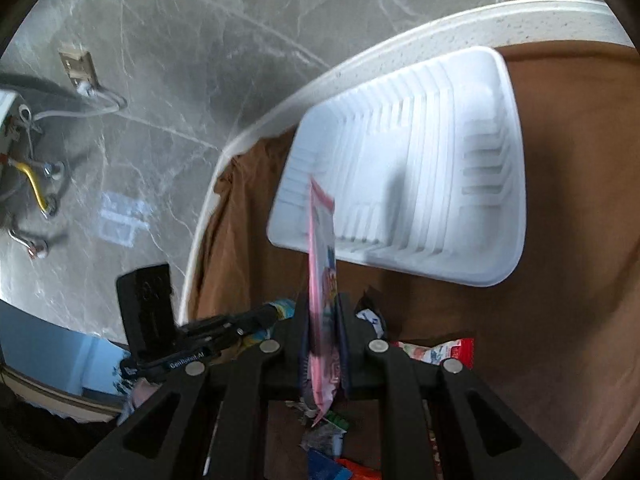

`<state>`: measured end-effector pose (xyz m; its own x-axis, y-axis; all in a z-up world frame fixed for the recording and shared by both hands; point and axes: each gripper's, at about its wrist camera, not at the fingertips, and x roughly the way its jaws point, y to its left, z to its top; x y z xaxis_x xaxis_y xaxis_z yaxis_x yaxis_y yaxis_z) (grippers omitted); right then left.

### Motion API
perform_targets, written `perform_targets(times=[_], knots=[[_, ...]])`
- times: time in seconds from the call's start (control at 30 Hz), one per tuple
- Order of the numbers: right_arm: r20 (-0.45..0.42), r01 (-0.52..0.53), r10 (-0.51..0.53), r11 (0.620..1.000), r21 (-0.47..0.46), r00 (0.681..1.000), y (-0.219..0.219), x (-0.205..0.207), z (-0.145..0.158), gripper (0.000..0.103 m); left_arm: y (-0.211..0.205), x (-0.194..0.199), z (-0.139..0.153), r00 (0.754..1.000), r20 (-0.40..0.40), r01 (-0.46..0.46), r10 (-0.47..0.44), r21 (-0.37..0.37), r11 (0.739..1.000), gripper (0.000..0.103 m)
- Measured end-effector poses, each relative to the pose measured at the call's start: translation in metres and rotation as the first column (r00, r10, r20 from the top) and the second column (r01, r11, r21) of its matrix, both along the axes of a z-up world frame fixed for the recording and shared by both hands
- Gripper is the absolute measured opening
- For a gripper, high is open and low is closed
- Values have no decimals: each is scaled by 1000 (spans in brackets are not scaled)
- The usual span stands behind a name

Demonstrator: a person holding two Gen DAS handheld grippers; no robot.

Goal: Organize snacks
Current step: 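Grasp the pink wafer bar with the right tool while the left tool grips the panda chip bag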

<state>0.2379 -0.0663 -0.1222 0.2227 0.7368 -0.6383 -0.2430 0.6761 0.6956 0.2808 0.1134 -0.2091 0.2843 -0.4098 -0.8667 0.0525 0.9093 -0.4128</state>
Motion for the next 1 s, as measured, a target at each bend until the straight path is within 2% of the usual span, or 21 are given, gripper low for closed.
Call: perform_targets(times=[0.1,0.27,0.4,0.53,0.7,0.77,1.0], knots=[[-4,-28,28,999,-30,1000,3,-1,-7,14,-2,-2,0,999,-3,50,-50,15,999,6],[17,-93,95,989,-112,995,18,-7,-9,15,-11,-4,11,988,22,148,-152,126,981,7],[32,-123,130,978,-171,991,25,-13,-12,15,-3,-5,15,986,20,163,-167,137,977,7],[43,-140,152,968,-206,987,30,-20,-14,15,-2,-2,20,982,27,178,-187,200,963,7],[53,-166,187,949,-269,981,38,-26,-16,17,-1,-1,19,983,20,174,-181,191,966,7],[55,-174,199,940,-293,979,40,-29,-18,19,2,1,18,987,1,159,-161,164,974,7],[54,-169,193,941,-294,980,38,-33,-21,27,9,6,11,991,-21,132,-130,104,986,7]])
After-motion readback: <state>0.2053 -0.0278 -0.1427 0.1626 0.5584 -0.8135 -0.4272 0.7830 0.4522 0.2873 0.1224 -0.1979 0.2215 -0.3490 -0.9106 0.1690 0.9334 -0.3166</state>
